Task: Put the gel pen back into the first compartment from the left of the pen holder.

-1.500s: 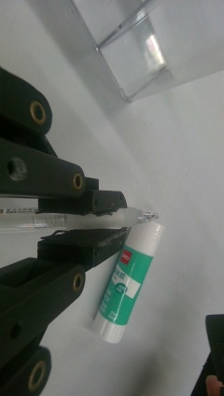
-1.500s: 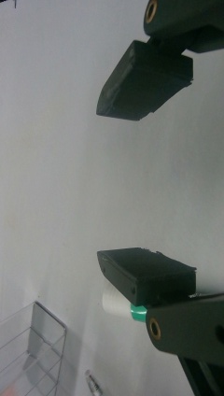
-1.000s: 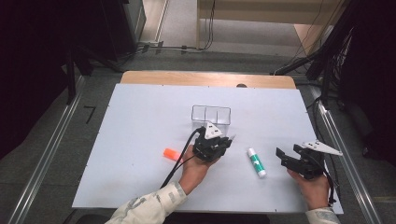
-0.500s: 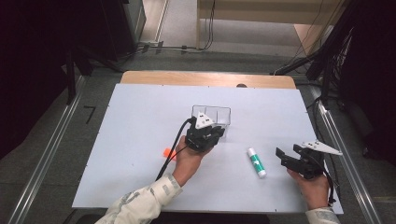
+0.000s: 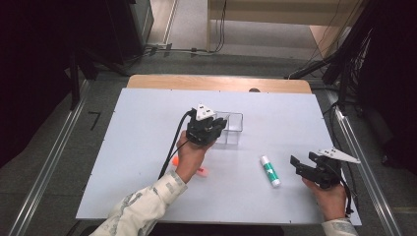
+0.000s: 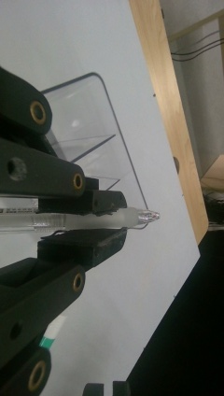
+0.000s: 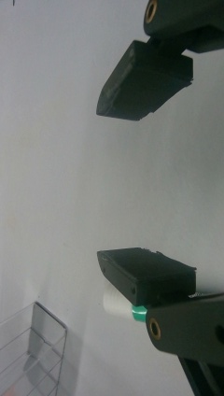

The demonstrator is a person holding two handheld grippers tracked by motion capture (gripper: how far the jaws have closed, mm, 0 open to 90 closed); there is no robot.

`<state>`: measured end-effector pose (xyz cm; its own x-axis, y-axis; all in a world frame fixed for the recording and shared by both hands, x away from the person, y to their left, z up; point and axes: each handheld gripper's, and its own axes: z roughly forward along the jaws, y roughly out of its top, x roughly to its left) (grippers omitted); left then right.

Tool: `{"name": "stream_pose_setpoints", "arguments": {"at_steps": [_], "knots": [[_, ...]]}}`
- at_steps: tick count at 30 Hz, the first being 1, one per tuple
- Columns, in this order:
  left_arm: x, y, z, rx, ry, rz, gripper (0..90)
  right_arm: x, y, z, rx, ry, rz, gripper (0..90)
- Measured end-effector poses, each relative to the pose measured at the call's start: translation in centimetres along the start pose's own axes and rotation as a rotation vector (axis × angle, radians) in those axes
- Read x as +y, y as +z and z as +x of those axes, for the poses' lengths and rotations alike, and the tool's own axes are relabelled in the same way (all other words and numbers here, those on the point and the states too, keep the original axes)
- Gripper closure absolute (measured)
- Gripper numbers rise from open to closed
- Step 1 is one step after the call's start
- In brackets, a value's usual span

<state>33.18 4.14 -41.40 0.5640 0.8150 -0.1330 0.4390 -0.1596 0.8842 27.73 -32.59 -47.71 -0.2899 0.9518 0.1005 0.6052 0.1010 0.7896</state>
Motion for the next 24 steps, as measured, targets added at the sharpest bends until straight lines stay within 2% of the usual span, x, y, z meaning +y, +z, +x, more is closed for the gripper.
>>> {"name": "stream_pose_setpoints", "arguments": {"at_steps": [6, 12, 24], "knots": [[0.7, 0.2, 0.7, 0.014, -0.002, -0.002, 81.3, 0.0, 0.0, 0.0, 0.000, 0.000, 0.000, 24.0], [1.4, 1.0, 1.6, 0.026, -0.026, 0.003, 81.3, 0.0, 0.0, 0.0, 0.003, -0.005, -0.002, 24.0], [2.8, 2.3, 2.8, 0.066, -0.028, -0.001, 81.3, 0.0, 0.0, 0.1, 0.008, -0.003, 0.000, 24.0]]}}
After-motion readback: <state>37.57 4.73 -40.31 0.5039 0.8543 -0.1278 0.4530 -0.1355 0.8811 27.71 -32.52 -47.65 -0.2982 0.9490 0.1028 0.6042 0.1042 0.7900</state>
